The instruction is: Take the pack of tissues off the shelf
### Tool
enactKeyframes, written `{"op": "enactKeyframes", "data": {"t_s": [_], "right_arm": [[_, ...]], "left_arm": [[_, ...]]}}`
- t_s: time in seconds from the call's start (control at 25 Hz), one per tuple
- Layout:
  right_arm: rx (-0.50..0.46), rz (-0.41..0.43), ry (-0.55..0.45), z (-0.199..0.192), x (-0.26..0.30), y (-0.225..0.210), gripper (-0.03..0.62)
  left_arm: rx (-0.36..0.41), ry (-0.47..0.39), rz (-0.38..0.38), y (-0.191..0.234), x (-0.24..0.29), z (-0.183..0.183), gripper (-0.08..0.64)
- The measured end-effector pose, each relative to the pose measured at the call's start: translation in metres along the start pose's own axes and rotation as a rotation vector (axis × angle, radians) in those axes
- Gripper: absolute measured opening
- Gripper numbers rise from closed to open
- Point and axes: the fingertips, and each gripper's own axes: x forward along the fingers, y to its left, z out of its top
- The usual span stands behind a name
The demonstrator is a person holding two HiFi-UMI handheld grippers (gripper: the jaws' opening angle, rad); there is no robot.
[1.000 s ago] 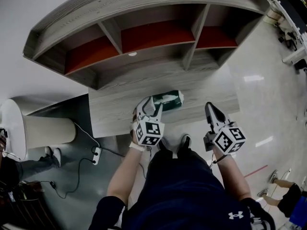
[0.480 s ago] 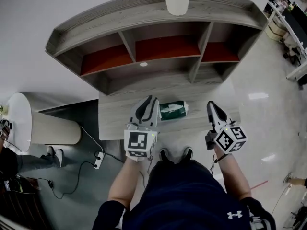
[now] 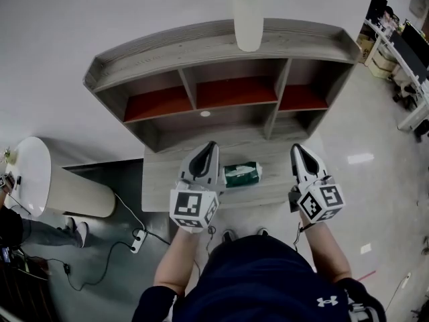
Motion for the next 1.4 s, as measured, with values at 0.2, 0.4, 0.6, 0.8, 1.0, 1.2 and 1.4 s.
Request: {"op": "enactKeyframes", "data": {"t_s": [0.2,0.4,0.6,0.8,1.0,1.2,1.4], "right_arm": [[-0.051,0.014,-0.034,0.015,0.000,0.008,0.012],[-0.072,0.025,-0.067,0.027,0.001,0.013,0.012],[-0.095,0.043,-0.086,0.033,0.001,0.017,0.012],[-0.088,0.041,-0.081,0.031,0.004,0.015,0.012],[-0.054,0.043,-0.075,0.028,0.005,0.012,0.012],[-0.062,0.044,-0.075,0.030,0.010,0.013,0.012],[-0.056,0.044,-0.066,0.028,0.013,0.013,0.012]], "left_arm": [[0.001,-0.027,0.004,0.000,0.001,0.008,0.024],[-0.002,-0.027,0.003,0.001,0.004,0.009,0.025],[0.004,-0.026,0.005,0.002,0.009,0.009,0.025],[0.002,-0.029,0.001,0.003,0.015,0.010,0.025],[-0.001,-0.014,0.000,0.005,0.018,0.006,0.025],[-0.002,-0.010,-0.006,0.006,0.021,0.006,0.025],[-0.005,0.002,-0.007,0.010,0.021,0.001,0.025]]}}
